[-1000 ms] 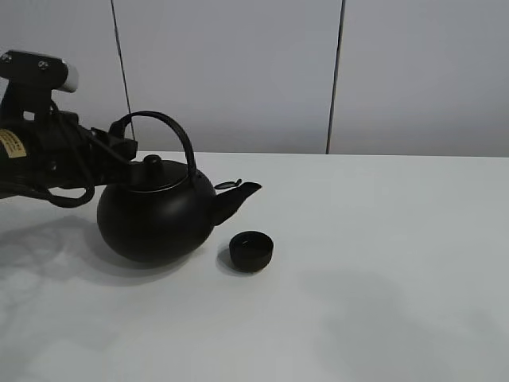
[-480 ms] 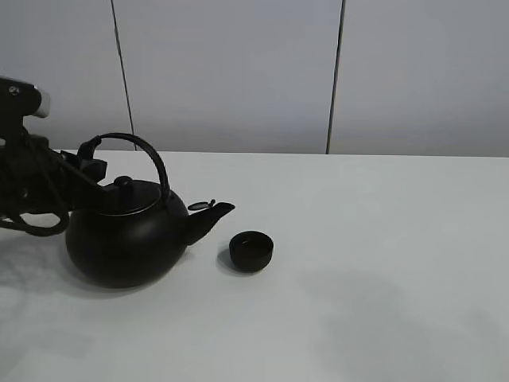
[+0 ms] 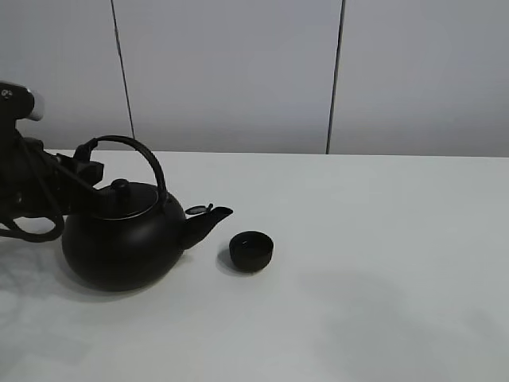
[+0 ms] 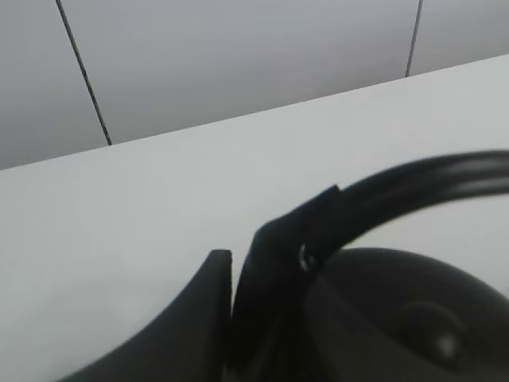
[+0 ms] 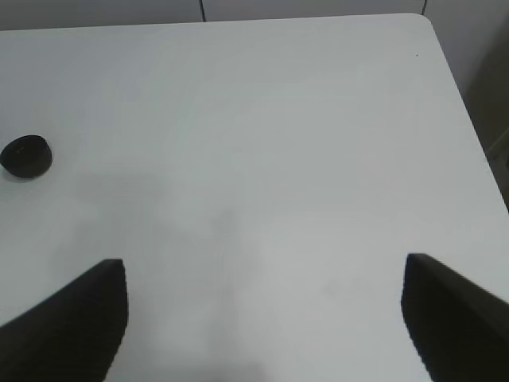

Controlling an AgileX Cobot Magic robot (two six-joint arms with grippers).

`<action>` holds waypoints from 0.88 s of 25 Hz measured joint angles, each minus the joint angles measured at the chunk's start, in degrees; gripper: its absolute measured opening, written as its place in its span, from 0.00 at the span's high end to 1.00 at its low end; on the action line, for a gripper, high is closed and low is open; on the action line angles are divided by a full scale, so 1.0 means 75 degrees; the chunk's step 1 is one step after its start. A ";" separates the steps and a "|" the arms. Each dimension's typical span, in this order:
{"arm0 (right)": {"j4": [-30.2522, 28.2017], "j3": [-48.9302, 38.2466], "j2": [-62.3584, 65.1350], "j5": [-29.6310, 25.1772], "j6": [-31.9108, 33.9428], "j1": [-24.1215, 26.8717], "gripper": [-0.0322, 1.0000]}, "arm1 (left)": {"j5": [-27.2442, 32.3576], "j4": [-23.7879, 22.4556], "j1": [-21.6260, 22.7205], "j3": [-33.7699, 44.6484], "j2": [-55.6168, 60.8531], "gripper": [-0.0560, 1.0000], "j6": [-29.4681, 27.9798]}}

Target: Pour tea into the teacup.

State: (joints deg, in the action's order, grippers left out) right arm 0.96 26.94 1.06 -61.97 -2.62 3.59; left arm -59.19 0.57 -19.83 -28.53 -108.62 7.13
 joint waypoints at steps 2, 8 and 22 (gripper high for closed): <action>0.0000 0.0000 0.0000 0.0000 0.0000 0.0000 0.35 | -0.0152 -0.0021 0.0000 0.0000 0.0017 0.78 -0.0072; 0.0000 0.0000 0.0000 0.0000 0.0000 0.0000 0.35 | -0.0578 -0.0485 0.0000 0.0000 0.0104 0.64 -0.0153; 0.0000 0.0000 0.0000 0.0000 0.0000 0.0000 0.35 | -0.1008 -0.0525 0.0000 0.0831 0.0180 0.47 -0.0161</action>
State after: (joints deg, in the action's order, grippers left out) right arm 0.96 26.94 1.06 -61.97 -2.62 3.59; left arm -66.75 -3.36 -19.83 -22.30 -107.27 5.92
